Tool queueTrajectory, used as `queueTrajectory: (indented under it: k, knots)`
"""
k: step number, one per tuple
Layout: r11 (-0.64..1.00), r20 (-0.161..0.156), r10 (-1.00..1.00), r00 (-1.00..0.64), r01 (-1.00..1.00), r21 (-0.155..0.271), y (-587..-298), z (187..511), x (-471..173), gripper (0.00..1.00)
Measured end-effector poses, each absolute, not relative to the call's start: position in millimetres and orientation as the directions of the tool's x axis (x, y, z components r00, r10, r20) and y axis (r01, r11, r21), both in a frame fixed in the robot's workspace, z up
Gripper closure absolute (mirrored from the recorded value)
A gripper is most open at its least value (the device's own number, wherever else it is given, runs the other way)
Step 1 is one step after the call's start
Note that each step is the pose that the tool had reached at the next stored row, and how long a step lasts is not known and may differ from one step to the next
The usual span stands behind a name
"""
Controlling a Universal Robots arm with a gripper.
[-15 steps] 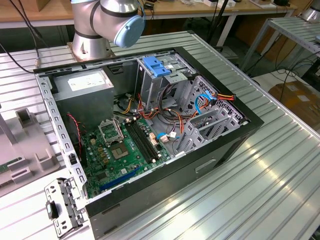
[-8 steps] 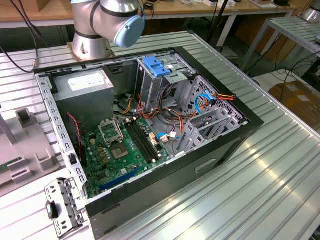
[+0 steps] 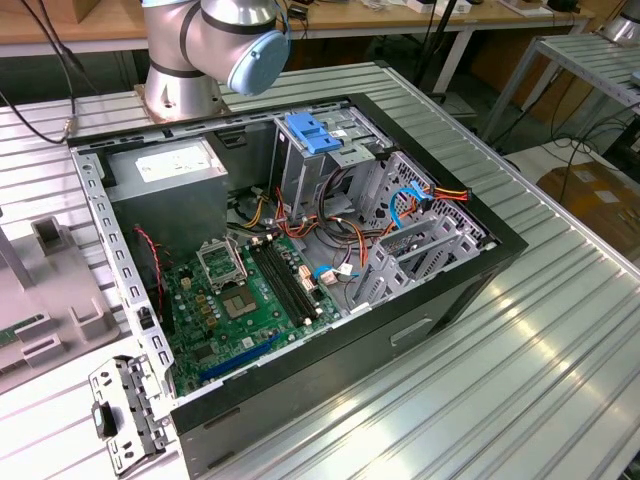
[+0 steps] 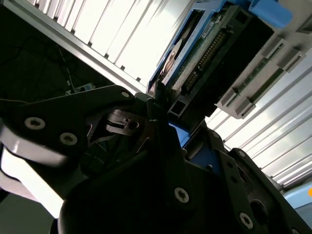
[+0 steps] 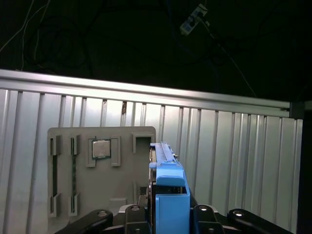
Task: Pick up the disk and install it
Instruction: 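Pick up the disk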
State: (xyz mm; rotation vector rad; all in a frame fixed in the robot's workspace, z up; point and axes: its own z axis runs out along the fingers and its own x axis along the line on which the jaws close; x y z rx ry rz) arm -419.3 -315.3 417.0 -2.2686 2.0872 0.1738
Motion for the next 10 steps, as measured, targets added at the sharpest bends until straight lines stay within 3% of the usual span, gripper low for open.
queueTrajectory:
  k: [10]
  knots:
    - [-0.085,-0.120,-0.990,0.080,-0.996,0.036,-315.3,424.7,-419.3,0.63]
